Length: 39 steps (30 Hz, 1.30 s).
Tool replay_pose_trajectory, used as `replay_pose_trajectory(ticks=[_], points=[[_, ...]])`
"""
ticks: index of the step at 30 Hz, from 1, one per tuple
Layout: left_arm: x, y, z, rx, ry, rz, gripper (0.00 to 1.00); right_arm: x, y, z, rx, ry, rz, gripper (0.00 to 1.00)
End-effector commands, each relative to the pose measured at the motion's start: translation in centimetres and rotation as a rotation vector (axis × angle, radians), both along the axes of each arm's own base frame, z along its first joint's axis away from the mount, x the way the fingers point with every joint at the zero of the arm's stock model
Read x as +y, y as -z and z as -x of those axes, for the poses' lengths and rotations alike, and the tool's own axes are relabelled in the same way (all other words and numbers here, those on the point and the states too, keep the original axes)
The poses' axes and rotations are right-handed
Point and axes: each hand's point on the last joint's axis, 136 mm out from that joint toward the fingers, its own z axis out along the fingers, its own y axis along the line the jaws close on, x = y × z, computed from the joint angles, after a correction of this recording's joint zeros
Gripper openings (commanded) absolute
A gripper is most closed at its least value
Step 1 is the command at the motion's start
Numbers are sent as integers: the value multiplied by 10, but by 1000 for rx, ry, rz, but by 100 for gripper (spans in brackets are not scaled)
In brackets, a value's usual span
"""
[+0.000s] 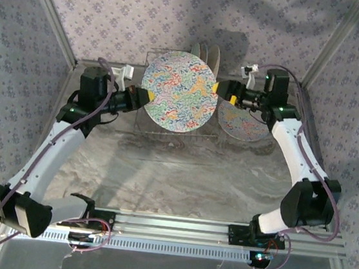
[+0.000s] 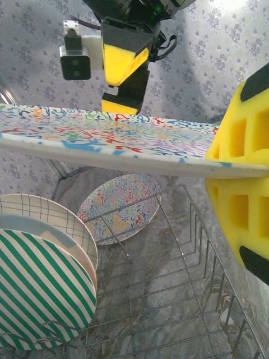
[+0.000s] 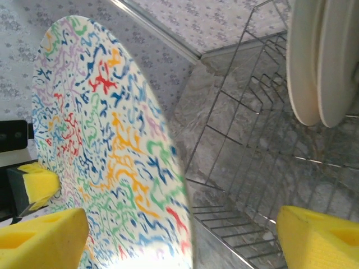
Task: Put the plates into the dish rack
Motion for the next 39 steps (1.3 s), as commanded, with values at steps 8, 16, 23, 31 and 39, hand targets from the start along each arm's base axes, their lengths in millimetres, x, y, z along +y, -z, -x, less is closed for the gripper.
replay_pose_trajectory(ticks=[8, 16, 23, 31, 39], points=[[-3, -31, -6, -105, 27, 63, 0, 35, -17, -6, -30, -91, -68, 49], [2, -27, -12, -93, 6, 60, 0, 36, -12, -8, -12, -86, -106, 17], [3, -15, -22, -75, -10, 37, 0, 35, -14, -5, -15, -100, -112, 0], [6, -1, -28, -48, -35, -4, 7, 30, -20, 0, -25, -93, -111, 0], [12, 3, -29, -42, -50, -30, 25, 27, -35, -2, -48, -50, -126, 0]])
